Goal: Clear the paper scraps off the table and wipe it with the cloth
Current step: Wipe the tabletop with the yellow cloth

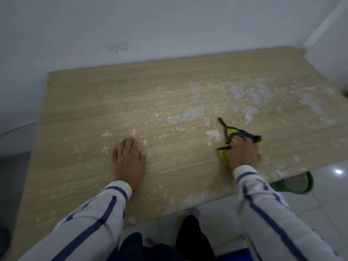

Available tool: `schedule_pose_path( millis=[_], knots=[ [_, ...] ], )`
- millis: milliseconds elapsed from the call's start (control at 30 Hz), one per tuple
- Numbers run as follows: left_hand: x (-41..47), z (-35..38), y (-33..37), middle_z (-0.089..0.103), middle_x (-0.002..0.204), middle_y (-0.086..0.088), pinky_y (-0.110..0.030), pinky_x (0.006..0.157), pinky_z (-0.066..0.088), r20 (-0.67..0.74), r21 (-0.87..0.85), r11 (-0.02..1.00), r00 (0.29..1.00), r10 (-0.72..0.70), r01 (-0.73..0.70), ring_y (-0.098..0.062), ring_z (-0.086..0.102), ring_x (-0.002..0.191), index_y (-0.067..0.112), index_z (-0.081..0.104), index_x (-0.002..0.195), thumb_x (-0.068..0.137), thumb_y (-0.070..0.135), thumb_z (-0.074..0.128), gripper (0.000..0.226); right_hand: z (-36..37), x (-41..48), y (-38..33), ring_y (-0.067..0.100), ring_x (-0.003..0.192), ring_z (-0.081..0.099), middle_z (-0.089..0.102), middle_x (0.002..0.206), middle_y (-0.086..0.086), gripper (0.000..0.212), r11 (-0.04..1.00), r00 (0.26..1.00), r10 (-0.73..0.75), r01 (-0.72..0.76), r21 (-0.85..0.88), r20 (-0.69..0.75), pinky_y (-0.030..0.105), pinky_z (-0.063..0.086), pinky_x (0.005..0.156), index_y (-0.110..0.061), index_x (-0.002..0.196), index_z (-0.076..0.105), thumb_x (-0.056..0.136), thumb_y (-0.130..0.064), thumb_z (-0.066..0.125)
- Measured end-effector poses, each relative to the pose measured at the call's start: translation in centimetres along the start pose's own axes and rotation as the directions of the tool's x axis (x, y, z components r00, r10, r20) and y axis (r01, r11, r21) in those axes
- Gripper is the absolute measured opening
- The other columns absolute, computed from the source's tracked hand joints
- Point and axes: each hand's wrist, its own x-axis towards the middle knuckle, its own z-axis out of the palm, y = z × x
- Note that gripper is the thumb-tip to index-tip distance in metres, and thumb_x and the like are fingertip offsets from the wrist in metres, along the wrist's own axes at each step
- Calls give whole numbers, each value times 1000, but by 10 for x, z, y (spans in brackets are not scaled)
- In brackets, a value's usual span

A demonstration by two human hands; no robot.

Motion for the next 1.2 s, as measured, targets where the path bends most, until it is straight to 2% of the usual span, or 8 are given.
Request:
schedule_pose_path(
  millis=[100,267,400,567,800,867,1033,1200],
  knots=[
    [0,-1,0,27,152,-5,-48,116,10,-18,-12,1000,1000,16,-16,-24,14,143,12,29,144,97,34,30,52,-8,-3,-18,34,101,57,62,110,14,22,984,994,-31,49,173,-106,35,46,77,-18,104,62,94,-21,43],
    [-1,-4,1,21,156,-5,-46,116,5,11,-10,1000,1000,13,-13,-22,10,145,11,28,146,99,33,27,51,18,-142,-116,36,93,56,60,110,12,26,766,776,-630,616,184,29,44,48,79,-15,109,57,88,-22,44],
    [-5,-5,4,16,157,-5,-46,116,5,39,-3,999,999,33,-33,-22,5,145,12,21,148,98,32,29,54,18,-107,-49,38,91,59,62,111,13,44,836,840,-543,540,96,7,42,49,77,-17,114,60,70,-18,62],
    [-23,0,30,8,158,-4,-45,117,0,105,-24,995,990,98,-96,-21,-1,146,13,14,149,99,34,26,56,6,-22,31,37,109,49,53,122,19,30,973,996,45,-26,229,-75,41,41,91,-8,118,58,93,-18,44],
    [-32,12,71,6,159,-4,-44,116,1,158,-6,979,967,200,-202,-20,-1,146,13,11,150,100,33,23,55,19,-118,-61,32,85,62,65,104,8,38,795,814,-580,569,211,-8,40,52,72,-19,108,63,71,-26,58],
    [-28,12,73,7,158,-5,-45,117,1,174,-15,976,961,217,-218,-21,0,146,13,13,149,99,35,23,56,20,-83,-22,35,85,63,66,103,11,41,824,830,-557,558,103,-41,40,52,70,-17,108,63,69,-22,57],
    [-21,15,84,9,158,-6,-47,117,4,178,-5,977,961,210,-213,-23,-1,145,11,13,149,98,38,21,58,10,11,54,32,109,49,55,127,13,37,992,995,-82,87,88,-55,36,38,92,-11,123,55,90,-20,41],
    [1,22,112,3,159,-4,-44,117,1,178,-7,974,959,222,-225,-21,-3,145,15,10,150,100,37,22,56,21,-45,-55,32,93,61,64,109,9,32,866,889,-445,458,201,-111,39,48,78,-17,110,63,82,-27,50]
  ],
)
